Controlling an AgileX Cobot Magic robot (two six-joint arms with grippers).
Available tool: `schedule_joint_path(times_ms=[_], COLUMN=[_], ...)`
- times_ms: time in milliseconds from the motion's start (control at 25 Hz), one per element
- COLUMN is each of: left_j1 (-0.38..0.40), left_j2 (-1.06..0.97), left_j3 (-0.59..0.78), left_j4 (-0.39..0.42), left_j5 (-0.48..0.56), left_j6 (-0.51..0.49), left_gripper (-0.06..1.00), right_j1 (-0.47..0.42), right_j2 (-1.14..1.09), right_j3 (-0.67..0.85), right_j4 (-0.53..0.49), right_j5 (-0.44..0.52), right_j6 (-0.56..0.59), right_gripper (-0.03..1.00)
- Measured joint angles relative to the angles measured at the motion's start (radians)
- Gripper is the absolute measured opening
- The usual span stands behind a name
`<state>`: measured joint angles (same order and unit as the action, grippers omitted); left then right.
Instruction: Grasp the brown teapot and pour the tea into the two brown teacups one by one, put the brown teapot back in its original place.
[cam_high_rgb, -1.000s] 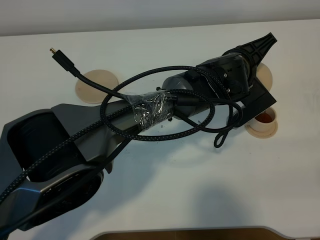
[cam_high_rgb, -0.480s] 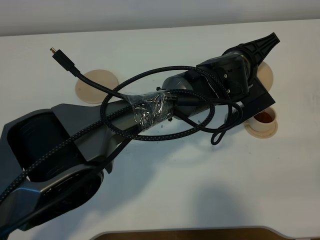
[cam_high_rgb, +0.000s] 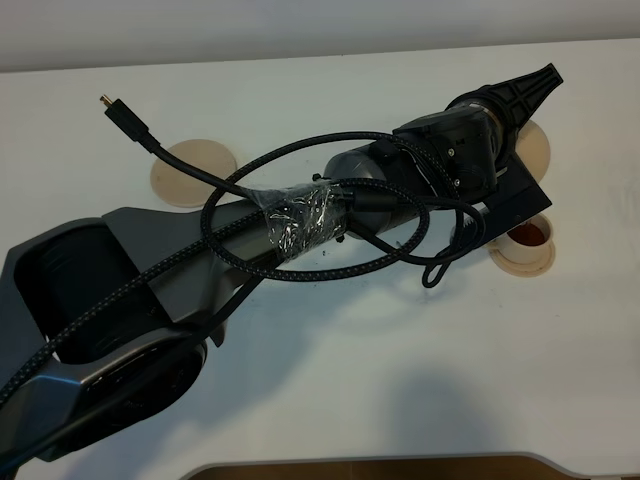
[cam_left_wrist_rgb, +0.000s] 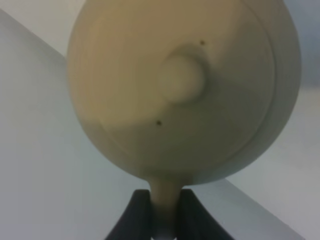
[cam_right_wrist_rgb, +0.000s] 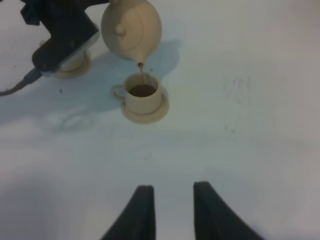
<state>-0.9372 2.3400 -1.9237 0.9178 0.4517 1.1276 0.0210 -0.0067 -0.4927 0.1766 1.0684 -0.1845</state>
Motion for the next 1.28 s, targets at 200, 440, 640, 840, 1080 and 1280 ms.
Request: schedule_joint_path(times_ms=[200,440,640,840,1080,1280], left_j1=[0.000,0.000,0.000,0.000,0.000,0.000], left_j2=[0.005,0.033,0.035,0.035,0.035,0.035], left_j3=[0.000,0.000,0.000,0.000,0.000,0.000], left_j4=[0.020,0.024,0.026,0.026,0.025,0.025], left_j5=[-0.003,-0.005,-0.016,-0.014,0.008,0.011], left_j6=[0.000,-0.002,-0.030,-0.089,-0.111,-0.173], left_gripper=[0.11,0.11,0.11,0.11,0.11,0.11], right_j1=[0.000,0.000,0.000,0.000,0.000,0.000], right_j2=[0.000,0.000,0.000,0.000,0.000,0.000], right_j3=[0.000,0.000,0.000,0.000,0.000,0.000], right_j4=[0.000,0.000,0.000,0.000,0.000,0.000], right_j5=[0.000,0.000,0.000,0.000,0.000,0.000], right_j6=[0.000,0.000,0.000,0.000,0.000,0.000], right_gripper=[0.22,0.22,0.22,0.22,0.22,0.22])
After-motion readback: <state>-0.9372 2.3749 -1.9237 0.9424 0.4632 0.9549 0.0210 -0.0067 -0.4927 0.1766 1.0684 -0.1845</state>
